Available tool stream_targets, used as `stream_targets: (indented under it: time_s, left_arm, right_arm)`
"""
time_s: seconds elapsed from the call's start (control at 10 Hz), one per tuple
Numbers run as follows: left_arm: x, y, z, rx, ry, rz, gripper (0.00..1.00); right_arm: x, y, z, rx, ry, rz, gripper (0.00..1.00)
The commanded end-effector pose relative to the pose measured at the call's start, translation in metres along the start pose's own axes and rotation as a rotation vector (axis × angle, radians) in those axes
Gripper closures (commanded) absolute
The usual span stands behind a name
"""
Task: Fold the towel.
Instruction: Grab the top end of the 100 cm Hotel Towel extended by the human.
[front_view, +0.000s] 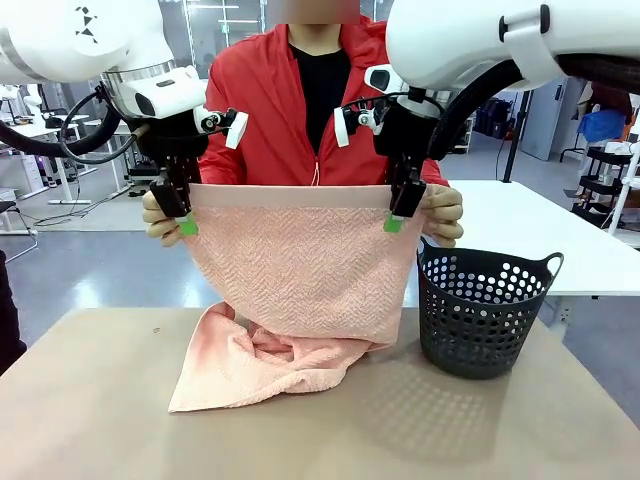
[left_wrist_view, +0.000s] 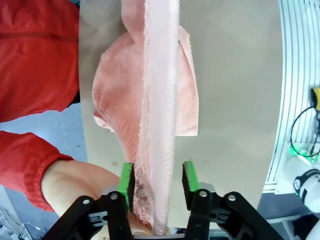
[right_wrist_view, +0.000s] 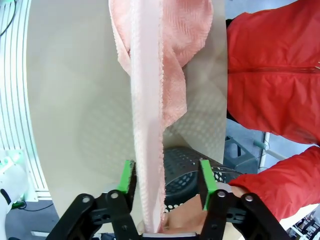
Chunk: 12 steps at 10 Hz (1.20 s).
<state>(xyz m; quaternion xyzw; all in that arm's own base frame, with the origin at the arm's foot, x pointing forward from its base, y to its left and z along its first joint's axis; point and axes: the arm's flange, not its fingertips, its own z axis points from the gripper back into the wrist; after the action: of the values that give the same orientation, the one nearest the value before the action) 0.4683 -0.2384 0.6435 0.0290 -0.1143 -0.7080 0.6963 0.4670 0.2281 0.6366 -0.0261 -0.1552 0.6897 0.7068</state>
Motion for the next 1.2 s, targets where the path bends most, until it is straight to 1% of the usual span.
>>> stream_targets:
  time_s: [0.0, 0.1, 0.2, 0.3, 0.6, 0.8, 0.9, 1.0, 1.1]
  left_arm:
    - [-0.003, -0.003, 0.003, 0.0, -0.022, -0.01, 0.88]
    - [-0.003, -0.003, 0.003, 0.0, -0.019, -0.012, 0.98]
    - [-0.004, -0.004, 0.002, -0.003, -0.012, -0.012, 1.0]
    - [-0.004, -0.004, 0.001, -0.005, -0.012, -0.012, 1.0]
    - [-0.005, -0.005, 0.002, 0.0, -0.015, -0.012, 1.0]
    - [-0.01, -0.009, 0.0, -0.002, -0.044, -0.002, 1.0]
    - [-0.019, -0.014, -0.007, -0.013, 0.018, 0.022, 1.0]
    - [0.0, -0.001, 0.002, -0.001, -0.008, 0.003, 1.0]
    - [0.0, -0.001, 0.002, -0.001, -0.008, 0.003, 1.0]
  right_arm:
    - [-0.001, 0.004, -0.001, -0.015, 0.027, -0.025, 1.0]
    - [-0.001, 0.004, -0.001, -0.015, 0.03, -0.024, 1.0]
    - [-0.001, 0.004, -0.001, -0.016, 0.033, -0.025, 0.96]
    - [-0.001, 0.004, 0.0, -0.016, 0.034, -0.026, 1.0]
    - [-0.001, 0.004, 0.001, -0.02, 0.031, -0.025, 1.0]
    - [-0.004, 0.002, -0.002, 0.0, 0.012, -0.037, 1.0]
    - [-0.01, -0.001, -0.008, 0.034, -0.015, -0.057, 1.0]
    - [0.0, 0.0, 0.0, -0.001, 0.004, -0.006, 1.0]
    - [0.0, 0.0, 0.0, -0.001, 0.004, -0.006, 1.0]
